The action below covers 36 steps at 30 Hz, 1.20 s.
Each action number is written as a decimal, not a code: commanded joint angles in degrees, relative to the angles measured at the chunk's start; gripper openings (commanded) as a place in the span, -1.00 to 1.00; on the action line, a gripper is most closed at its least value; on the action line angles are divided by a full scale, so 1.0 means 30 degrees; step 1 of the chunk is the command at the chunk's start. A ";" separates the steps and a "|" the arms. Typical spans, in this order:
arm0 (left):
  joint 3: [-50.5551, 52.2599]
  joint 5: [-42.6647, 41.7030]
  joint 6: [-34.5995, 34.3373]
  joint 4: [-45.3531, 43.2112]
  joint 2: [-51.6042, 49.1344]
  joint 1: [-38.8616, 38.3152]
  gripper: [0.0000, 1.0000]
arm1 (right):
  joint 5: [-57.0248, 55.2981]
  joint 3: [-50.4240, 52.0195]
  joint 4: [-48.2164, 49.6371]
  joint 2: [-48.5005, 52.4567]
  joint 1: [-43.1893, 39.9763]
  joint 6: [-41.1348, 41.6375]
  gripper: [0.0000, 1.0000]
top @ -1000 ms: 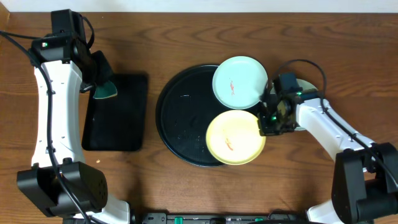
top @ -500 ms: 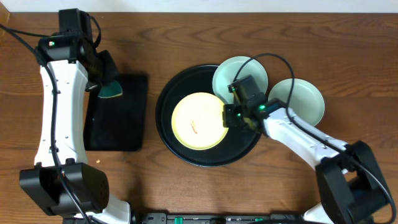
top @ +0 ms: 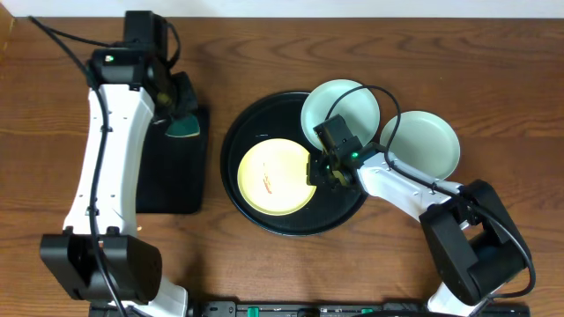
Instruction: Clean dirty plates on tray and stack at the side
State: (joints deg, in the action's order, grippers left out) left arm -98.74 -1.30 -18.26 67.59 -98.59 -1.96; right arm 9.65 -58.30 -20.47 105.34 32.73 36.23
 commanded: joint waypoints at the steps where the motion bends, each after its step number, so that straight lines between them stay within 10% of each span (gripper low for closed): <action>1: 0.1020 0.0087 -0.1188 0.0168 0.0036 -0.1093 -0.85 | -0.0197 0.0044 0.0051 0.0401 -0.0240 0.0488 -0.98; 20: 0.9602 -0.1115 -0.8582 -0.6200 0.0029 -0.7847 -0.85 | -0.0058 0.0044 0.0058 0.0401 -0.0240 0.0466 -0.98; 36: 1.3267 -0.1457 -0.8874 -1.2415 0.0000 -0.7963 -0.85 | -0.0044 0.0044 0.0131 0.0401 -0.0240 0.0474 -0.98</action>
State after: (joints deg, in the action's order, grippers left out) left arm -59.20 -6.26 -43.97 32.99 -98.63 -25.67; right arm 10.04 -58.30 -20.23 105.38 32.69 36.86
